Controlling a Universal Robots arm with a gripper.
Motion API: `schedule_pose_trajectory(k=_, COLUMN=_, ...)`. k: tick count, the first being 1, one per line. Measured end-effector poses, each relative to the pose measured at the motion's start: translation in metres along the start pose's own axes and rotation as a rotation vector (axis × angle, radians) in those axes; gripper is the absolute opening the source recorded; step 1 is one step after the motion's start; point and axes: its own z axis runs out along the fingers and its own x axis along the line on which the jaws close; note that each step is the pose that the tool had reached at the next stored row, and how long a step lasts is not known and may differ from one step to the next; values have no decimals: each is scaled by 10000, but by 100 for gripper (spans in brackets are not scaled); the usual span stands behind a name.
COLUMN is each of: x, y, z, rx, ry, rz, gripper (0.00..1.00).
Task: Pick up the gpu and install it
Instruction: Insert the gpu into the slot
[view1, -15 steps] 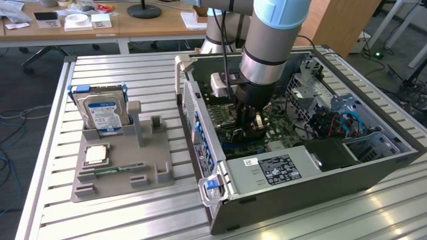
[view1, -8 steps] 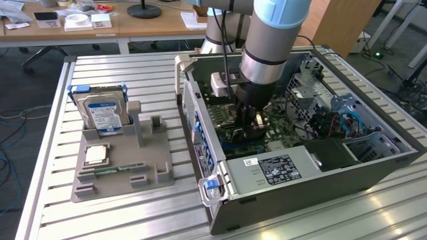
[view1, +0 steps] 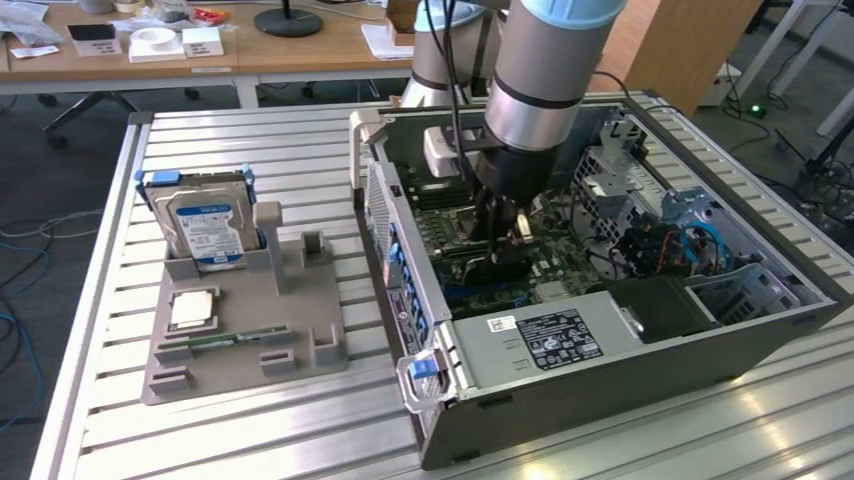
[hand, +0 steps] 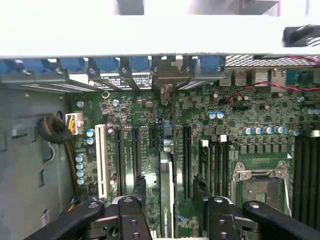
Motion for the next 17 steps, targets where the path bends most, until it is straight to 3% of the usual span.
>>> schedule_pose_trajectory(k=6, x=-8, y=-3, z=-165, rx=-1, ry=1, rz=-1, gripper=50)
schedule_pose_trajectory(k=17, x=-9, y=-3, z=-167, rx=0, ry=4, rz=0, gripper=50)
